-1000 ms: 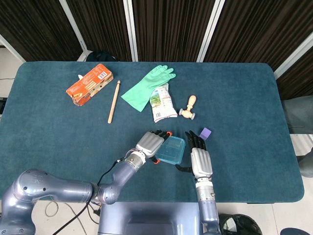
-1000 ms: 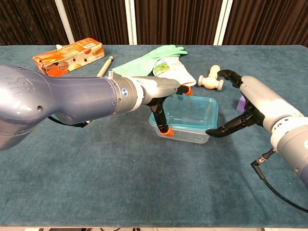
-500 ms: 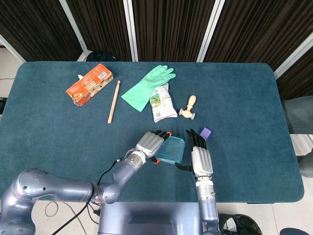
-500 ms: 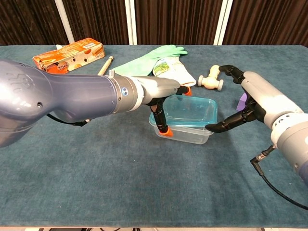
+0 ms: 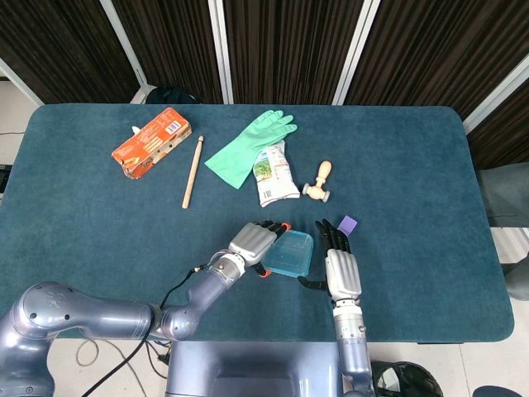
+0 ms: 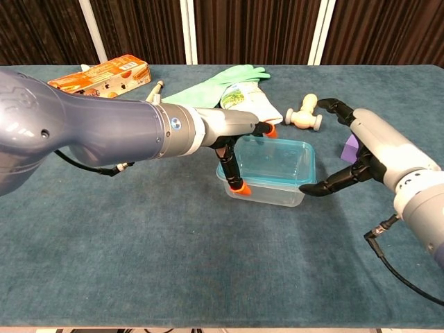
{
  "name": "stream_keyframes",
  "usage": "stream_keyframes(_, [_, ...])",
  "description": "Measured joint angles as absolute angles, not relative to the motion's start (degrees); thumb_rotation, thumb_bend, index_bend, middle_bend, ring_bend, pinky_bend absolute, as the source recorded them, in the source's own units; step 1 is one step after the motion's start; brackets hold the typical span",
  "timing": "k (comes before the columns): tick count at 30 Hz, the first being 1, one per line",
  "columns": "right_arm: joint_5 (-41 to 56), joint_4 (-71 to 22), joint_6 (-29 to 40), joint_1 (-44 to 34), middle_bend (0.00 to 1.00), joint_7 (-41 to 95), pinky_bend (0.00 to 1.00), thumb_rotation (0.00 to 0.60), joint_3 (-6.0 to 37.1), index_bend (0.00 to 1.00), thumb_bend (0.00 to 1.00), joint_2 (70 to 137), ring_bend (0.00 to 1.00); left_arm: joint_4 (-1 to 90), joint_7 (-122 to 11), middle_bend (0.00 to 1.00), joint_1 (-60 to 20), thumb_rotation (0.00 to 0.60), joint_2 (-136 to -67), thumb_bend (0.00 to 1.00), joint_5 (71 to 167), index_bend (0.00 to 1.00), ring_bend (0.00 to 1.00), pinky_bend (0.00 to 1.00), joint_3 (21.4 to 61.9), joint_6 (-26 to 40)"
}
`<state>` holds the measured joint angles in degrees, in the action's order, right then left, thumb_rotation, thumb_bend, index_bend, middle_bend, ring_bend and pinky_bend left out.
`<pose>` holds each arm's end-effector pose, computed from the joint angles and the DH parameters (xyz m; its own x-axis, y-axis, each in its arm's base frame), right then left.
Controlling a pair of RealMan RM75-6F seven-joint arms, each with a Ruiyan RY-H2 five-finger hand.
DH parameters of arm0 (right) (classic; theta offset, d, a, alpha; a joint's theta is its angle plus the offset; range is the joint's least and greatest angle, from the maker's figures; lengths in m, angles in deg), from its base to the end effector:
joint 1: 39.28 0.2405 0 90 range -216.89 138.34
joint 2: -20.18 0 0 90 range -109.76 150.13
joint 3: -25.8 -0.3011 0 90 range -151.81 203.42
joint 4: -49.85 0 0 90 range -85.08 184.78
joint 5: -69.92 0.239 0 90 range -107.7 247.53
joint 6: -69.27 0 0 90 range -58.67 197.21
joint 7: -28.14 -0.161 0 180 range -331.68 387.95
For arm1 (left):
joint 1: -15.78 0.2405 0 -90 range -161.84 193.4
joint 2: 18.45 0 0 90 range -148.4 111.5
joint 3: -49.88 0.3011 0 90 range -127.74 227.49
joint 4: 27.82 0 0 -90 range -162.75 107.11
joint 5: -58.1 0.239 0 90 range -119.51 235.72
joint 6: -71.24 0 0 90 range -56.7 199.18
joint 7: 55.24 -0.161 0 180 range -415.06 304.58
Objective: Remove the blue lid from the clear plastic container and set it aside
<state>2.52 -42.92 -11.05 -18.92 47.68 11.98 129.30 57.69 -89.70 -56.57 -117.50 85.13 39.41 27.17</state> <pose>-0.1681 -0.2826 -0.0873 -0.1061 -0.0846 0.9907 -0.9942 0.0253 -0.1043 -0.0049 0.3877 -0.1535 0.5201 0.5179 0.6792 0.8201 -0.5250 -0.2277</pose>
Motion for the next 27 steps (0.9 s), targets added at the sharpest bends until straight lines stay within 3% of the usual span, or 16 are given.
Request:
stream_keyframes(18, [0.8,-40.5,-11.5,-18.7,0.0,45.6,0.0,0.6,11.9,0.0,0.21,131.0,0.0,58.7,-87.4,0.22,-57.2,0.6,-116.2,0.28,85.6,0.15,0.13,0.29,40.0,28.5])
stream_keyframes(27, [0.7,-39.9,-11.3,-18.3,0.0,45.7,0.0,0.6,11.6,0.07,0.21,131.7,0.0,59.2,-85.9,0.22,-57.5,0.6,-115.3,0.28,85.7,0.15,0.13,0.29,40.0,29.4])
